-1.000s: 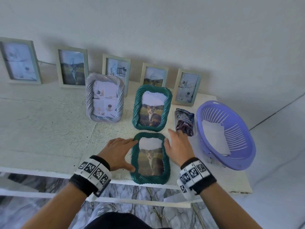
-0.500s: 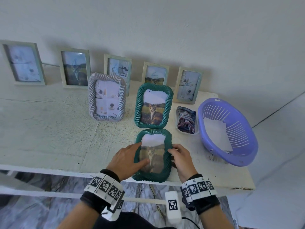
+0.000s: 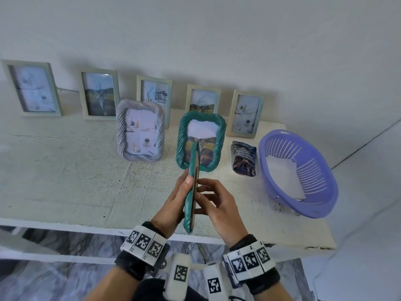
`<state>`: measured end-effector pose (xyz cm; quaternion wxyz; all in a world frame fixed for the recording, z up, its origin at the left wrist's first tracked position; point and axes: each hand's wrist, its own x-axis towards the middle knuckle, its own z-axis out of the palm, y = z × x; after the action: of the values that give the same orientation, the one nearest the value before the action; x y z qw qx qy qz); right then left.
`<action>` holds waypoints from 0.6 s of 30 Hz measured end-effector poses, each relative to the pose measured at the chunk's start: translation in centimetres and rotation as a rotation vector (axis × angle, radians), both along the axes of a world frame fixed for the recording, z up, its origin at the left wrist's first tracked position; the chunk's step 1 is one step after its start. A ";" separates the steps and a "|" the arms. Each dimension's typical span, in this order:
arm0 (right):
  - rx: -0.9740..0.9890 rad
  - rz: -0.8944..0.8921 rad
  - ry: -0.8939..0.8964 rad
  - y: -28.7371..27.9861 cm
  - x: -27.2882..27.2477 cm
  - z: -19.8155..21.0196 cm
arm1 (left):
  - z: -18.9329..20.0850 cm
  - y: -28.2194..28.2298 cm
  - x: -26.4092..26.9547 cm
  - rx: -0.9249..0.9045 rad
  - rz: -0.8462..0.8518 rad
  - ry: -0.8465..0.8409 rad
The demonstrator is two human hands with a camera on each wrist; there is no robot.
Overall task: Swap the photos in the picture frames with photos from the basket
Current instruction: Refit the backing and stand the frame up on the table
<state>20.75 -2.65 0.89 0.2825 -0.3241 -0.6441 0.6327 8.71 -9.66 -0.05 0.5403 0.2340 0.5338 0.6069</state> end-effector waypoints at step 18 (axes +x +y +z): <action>0.495 -0.021 -0.443 1.7 1.2 2.3 | 0.5 -0.4 -1.4 -0.088 0.055 0.303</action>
<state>21.90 -0.93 3.18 0.2122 -0.3821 -0.8206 0.3682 7.35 -10.06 0.42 0.4465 0.2841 0.6416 0.5553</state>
